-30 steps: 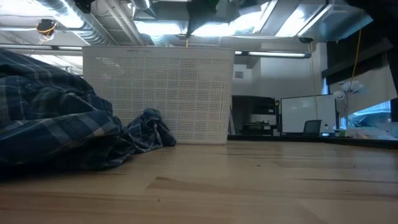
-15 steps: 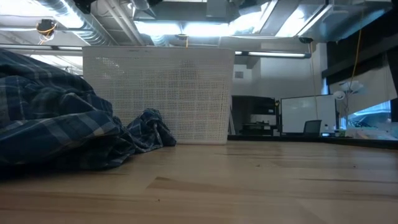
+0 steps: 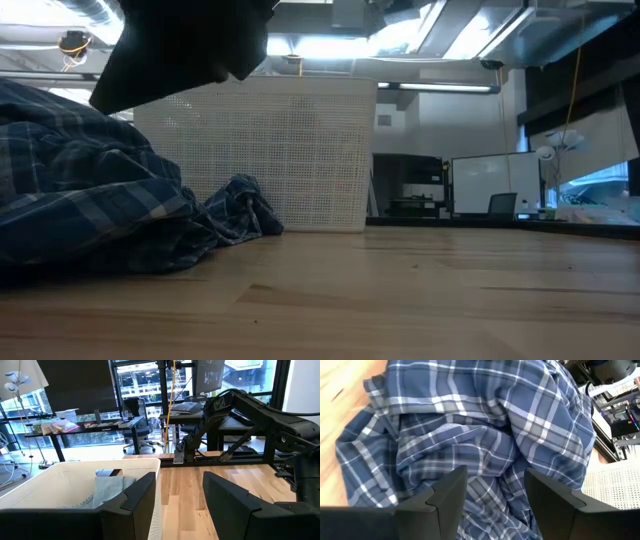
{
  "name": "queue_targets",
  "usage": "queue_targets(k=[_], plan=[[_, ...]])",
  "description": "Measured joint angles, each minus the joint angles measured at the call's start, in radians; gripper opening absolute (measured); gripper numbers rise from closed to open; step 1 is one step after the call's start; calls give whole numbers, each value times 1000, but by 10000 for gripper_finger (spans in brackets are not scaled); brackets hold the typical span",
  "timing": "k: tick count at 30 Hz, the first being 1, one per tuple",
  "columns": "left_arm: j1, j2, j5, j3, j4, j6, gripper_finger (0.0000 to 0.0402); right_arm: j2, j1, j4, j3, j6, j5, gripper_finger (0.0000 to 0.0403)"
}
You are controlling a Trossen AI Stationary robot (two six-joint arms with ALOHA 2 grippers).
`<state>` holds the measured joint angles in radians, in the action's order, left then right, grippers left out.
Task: Sort clothes
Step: Put the blue plaid shirt into the white bin
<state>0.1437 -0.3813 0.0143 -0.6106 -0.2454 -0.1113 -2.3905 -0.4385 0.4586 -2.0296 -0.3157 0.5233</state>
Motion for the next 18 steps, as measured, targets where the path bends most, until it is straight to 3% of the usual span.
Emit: queue_targets(k=[11, 18], plan=[[0, 0, 0, 0, -1, -3, 159, 0, 17, -38, -1, 36, -81, 216], [0, 0, 0, 0, 0, -4, 159, -1, 21, 13, -1, 77, -60, 233]])
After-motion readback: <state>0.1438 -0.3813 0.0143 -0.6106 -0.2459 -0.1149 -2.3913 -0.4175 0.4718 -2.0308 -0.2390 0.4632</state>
